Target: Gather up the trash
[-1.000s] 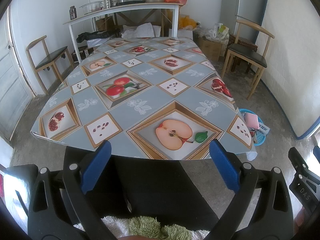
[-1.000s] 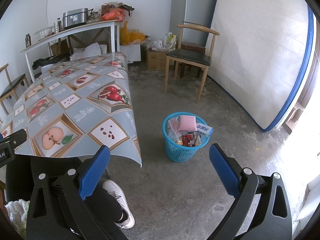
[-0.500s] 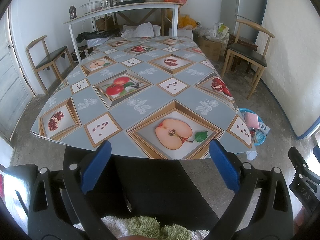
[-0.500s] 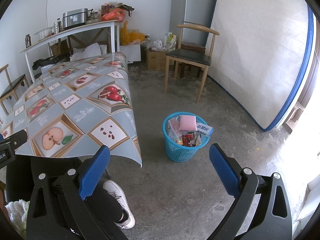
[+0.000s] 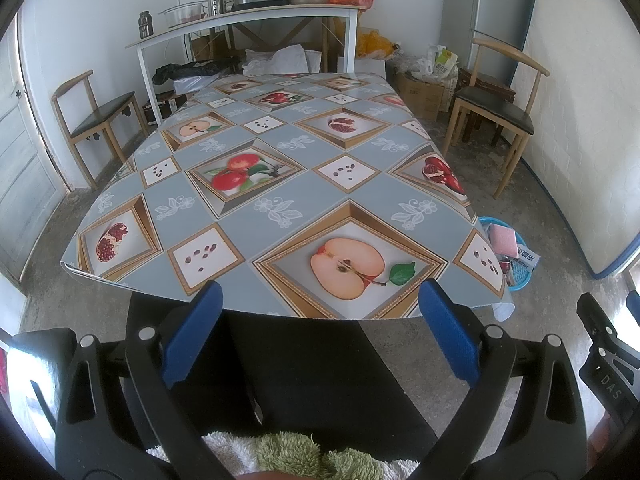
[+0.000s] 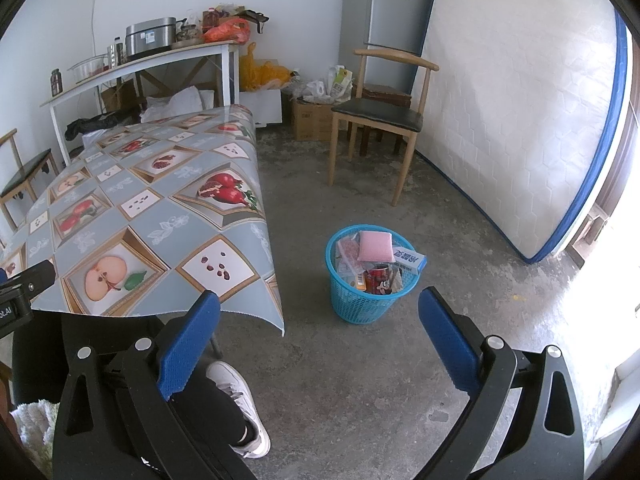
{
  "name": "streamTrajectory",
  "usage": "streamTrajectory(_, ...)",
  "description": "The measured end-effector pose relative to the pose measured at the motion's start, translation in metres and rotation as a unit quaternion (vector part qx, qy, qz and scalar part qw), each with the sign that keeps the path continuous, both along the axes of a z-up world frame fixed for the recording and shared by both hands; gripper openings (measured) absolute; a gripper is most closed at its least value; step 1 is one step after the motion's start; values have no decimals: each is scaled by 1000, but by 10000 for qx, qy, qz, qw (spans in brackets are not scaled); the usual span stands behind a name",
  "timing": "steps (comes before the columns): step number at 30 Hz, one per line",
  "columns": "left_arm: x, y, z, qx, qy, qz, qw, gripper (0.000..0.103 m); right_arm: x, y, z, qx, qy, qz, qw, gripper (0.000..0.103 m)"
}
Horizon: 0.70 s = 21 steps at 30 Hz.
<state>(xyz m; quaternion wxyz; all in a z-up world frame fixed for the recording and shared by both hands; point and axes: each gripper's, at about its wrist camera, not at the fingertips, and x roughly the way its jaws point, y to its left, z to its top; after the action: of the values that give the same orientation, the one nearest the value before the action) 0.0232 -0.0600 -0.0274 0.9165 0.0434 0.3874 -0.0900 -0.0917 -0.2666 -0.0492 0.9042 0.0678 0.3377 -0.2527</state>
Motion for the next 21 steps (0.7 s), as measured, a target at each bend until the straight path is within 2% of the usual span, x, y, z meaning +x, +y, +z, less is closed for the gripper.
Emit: streamTrajectory(21,1,1,0,-6,5,-3,10000,94,1,2,1,-10,-7,-2,10000,96)
